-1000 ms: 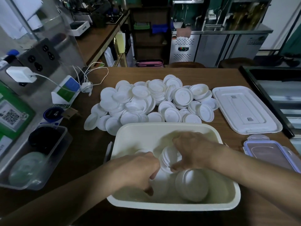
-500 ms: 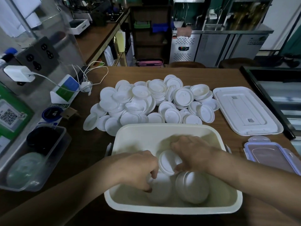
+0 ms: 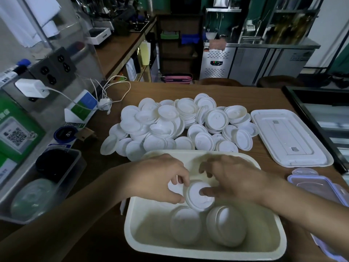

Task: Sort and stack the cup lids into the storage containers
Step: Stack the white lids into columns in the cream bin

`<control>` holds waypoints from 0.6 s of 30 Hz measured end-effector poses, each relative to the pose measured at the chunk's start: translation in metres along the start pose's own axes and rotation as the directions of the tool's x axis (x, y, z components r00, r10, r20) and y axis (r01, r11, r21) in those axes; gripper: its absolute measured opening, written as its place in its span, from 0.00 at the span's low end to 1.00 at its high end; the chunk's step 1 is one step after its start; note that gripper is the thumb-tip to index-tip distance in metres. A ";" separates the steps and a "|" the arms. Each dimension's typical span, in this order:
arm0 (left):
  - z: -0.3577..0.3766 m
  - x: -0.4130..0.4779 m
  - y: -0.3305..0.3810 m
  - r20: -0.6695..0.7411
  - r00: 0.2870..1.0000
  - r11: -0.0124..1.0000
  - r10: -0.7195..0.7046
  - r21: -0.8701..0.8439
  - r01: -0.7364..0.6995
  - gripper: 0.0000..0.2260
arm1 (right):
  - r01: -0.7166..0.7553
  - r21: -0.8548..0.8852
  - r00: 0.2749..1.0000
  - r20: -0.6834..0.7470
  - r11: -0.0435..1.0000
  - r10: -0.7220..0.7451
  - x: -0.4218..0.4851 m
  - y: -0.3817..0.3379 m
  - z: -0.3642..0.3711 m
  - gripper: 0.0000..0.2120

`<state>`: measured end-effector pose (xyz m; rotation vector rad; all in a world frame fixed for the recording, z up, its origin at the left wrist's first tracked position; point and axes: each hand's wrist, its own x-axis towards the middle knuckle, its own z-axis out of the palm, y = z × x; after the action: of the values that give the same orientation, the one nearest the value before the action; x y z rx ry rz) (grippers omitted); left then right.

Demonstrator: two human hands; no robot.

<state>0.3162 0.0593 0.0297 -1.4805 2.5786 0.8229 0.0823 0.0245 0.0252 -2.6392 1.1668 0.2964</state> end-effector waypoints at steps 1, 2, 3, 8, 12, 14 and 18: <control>-0.004 -0.001 0.000 -0.022 1.000 1.000 0.014 -0.020 -0.015 0.15 | 0.011 0.040 0.999 -0.037 0.999 -0.010 0.000 0.002 -0.005 0.26; -0.009 -0.001 -0.001 -0.039 0.999 0.999 0.023 -0.044 -0.025 0.16 | 0.021 0.082 0.997 -0.071 0.996 -0.015 -0.001 0.003 -0.010 0.25; -0.013 -0.002 -0.002 -0.055 0.998 0.997 0.032 -0.065 -0.036 0.16 | 0.031 0.124 0.995 -0.102 0.992 -0.019 -0.003 0.004 -0.015 0.24; -0.038 -0.002 -0.010 -0.221 0.972 0.981 0.083 -0.151 -0.118 0.15 | 0.098 0.297 0.963 -0.270 0.950 -0.015 -0.005 0.010 -0.039 0.17; -0.056 0.005 -0.027 -0.381 0.922 0.967 0.066 -0.204 -0.153 0.10 | 0.118 0.365 0.937 -0.348 0.923 0.018 0.013 0.030 -0.049 0.15; -0.060 0.014 -0.041 -0.451 0.892 0.967 0.028 -0.214 -0.138 0.08 | 0.109 0.380 0.935 -0.353 0.919 0.035 0.028 0.042 -0.047 0.17; -0.051 0.037 -0.077 -0.555 0.827 0.978 -0.093 -0.207 -0.030 0.09 | 0.039 0.379 0.946 -0.313 0.925 0.088 0.061 0.067 -0.034 0.21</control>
<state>0.3699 -0.0244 0.0298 -2.0998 2.9208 0.7577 0.0752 -0.0718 0.0316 -2.3784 1.2061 -0.3488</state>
